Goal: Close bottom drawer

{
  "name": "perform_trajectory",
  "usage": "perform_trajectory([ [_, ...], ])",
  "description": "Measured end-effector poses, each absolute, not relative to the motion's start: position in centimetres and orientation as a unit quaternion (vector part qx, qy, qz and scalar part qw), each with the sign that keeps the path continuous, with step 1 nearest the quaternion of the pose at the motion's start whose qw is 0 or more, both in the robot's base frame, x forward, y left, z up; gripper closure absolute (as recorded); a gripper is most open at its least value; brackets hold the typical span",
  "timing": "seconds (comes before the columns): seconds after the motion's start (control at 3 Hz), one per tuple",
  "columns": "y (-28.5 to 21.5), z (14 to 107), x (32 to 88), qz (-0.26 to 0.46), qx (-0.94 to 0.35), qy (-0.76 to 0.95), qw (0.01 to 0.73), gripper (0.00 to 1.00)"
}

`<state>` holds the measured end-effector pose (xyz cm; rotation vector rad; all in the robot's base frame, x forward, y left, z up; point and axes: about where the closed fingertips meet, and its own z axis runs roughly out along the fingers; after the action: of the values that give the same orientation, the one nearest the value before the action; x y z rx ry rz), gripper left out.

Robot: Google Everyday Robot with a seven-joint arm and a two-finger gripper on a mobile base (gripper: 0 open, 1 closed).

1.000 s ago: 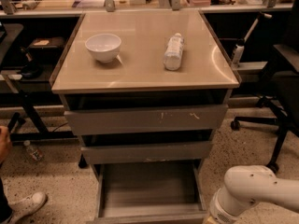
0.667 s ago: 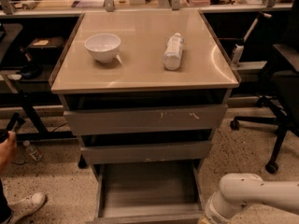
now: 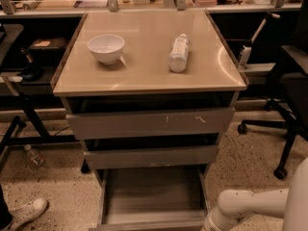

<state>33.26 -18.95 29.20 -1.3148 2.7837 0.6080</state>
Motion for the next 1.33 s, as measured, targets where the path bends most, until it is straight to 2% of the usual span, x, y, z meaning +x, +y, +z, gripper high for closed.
perform_trajectory([
  [0.67,-18.8,27.1,32.6,0.204,-0.414,0.887,-0.008,1.00],
  [1.33,-19.3,19.3,34.9,0.211,-0.381,0.900,0.001,1.00],
])
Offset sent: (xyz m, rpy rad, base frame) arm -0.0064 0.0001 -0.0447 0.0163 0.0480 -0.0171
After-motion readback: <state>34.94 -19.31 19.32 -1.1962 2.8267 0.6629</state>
